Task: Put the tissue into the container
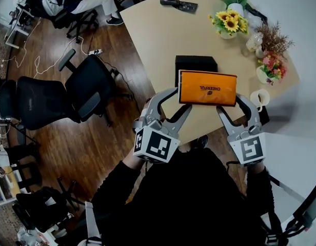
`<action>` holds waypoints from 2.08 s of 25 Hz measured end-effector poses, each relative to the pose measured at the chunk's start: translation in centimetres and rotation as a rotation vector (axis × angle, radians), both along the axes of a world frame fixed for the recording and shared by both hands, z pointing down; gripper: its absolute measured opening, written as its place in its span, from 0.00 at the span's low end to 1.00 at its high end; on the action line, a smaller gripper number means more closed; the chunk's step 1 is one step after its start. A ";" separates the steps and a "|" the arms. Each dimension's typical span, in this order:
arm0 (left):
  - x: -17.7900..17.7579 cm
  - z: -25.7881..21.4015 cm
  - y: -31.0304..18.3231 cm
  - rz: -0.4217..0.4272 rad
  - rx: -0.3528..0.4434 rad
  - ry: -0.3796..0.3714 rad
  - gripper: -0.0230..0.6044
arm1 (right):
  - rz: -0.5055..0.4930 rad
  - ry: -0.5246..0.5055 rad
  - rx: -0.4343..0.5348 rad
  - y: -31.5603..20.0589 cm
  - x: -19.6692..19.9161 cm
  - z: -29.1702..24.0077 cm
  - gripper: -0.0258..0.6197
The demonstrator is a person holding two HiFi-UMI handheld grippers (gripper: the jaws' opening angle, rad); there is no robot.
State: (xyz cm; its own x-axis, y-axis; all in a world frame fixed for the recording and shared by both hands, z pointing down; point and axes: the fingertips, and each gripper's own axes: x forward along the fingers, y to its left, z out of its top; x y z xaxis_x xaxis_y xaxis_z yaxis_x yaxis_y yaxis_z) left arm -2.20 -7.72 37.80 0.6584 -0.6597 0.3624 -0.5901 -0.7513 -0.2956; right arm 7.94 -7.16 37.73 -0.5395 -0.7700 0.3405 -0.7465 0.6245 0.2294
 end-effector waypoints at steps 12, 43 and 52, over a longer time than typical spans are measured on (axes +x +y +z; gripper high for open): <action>0.3 1.6 -3.4 -0.007 -0.040 -0.003 0.35 | 0.002 -0.002 -0.057 -3.5 0.5 1.9 0.38; 1.2 16.8 -11.4 -0.020 -0.257 -0.185 0.34 | 0.036 0.120 -0.234 -11.4 1.6 17.0 0.37; 0.9 19.9 -11.6 0.000 -0.317 -0.242 0.33 | 0.021 0.167 -0.284 -11.6 1.5 20.1 0.37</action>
State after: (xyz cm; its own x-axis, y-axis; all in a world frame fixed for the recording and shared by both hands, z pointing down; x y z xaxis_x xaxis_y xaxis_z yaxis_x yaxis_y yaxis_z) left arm -1.32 -19.29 57.71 0.5295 -0.4899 0.6925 -0.5315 -0.8279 -0.1793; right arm 9.40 -18.79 57.80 -0.4430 -0.6419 0.6259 -0.7269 0.6657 0.1683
